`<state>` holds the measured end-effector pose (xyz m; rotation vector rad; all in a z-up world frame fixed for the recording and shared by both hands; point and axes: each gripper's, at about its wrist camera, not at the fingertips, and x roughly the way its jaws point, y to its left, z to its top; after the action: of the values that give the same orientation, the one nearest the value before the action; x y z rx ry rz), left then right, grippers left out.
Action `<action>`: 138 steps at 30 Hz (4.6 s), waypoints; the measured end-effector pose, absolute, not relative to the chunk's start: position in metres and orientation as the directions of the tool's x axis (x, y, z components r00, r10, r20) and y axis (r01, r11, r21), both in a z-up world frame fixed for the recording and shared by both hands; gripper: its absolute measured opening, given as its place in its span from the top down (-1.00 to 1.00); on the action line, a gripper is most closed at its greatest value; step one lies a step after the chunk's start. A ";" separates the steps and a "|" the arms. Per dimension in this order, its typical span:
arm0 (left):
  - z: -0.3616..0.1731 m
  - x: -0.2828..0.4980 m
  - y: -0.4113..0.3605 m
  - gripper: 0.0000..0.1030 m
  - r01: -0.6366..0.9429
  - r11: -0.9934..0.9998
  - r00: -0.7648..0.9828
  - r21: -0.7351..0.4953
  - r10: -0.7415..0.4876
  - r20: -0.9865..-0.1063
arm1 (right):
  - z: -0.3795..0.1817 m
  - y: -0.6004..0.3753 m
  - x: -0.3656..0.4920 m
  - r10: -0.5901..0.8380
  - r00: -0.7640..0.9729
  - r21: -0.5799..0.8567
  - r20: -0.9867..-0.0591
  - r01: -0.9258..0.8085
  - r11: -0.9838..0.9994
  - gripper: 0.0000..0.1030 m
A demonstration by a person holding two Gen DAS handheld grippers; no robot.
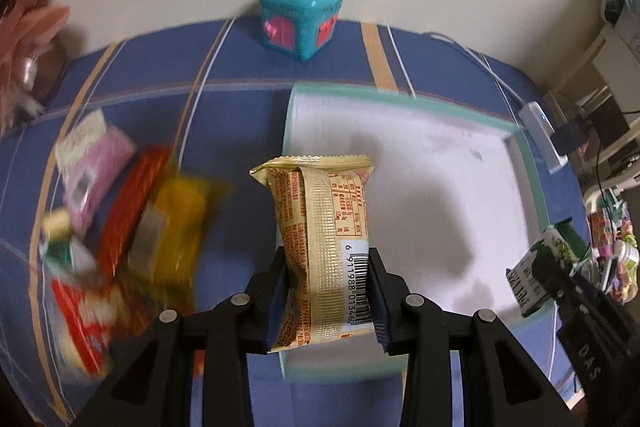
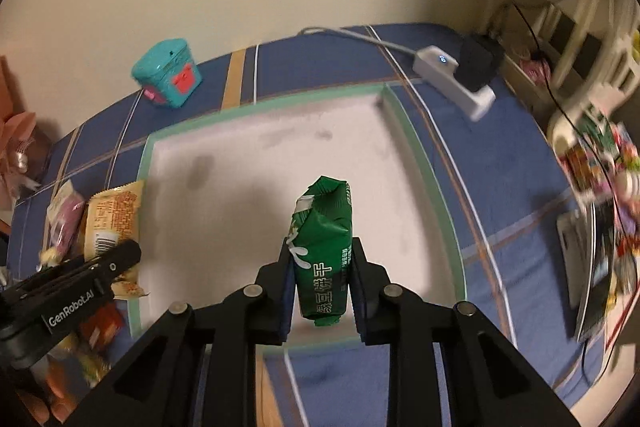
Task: Organize snacks
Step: 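Place the green pack in the tray with the right tool while the left tool places the bread bag, then move both open tools back over the snack pile, then grasp the round bun bag with the left tool while the right tool grasps the green-white biscuit pack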
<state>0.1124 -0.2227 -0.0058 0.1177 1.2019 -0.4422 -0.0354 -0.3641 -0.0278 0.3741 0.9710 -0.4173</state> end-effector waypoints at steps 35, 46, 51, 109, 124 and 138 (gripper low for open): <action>-0.008 0.128 -0.208 -0.90 0.282 0.956 0.367 -0.077 -0.182 -0.912 | -0.052 -0.368 0.005 -0.148 0.414 0.058 -0.898 0.445 0.893 -0.69; -0.009 0.088 -0.146 -0.93 0.182 0.983 0.393 -0.023 -0.094 -0.915 | -0.081 -0.318 -0.028 -0.121 0.343 0.038 -0.932 0.422 0.906 -0.86; -0.005 0.082 -0.115 -0.93 0.126 0.991 0.396 -0.052 -0.098 -0.913 | -0.085 -0.301 -0.037 -0.136 0.332 0.010 -0.933 0.403 0.915 -0.86; -0.031 0.075 0.095 -0.93 -0.178 0.971 0.308 -0.161 -0.100 -0.946 | -0.068 -0.087 -0.002 0.096 0.433 0.176 -0.896 0.150 0.973 -0.86; -0.035 0.084 0.082 -0.93 -0.105 0.981 0.301 -0.164 -0.126 -0.945 | -0.107 -0.064 0.019 0.019 0.349 0.071 -0.937 0.135 0.988 -0.86; -0.049 0.092 0.036 -0.71 0.022 0.986 0.281 -0.166 -0.165 -0.945 | -0.101 -0.096 0.000 0.004 0.299 0.055 -0.954 0.160 0.986 -0.07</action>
<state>0.0916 0.0357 -0.0488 -0.1289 1.2811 -0.1255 0.0002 -0.0959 -0.1005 0.1495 1.2639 -0.1042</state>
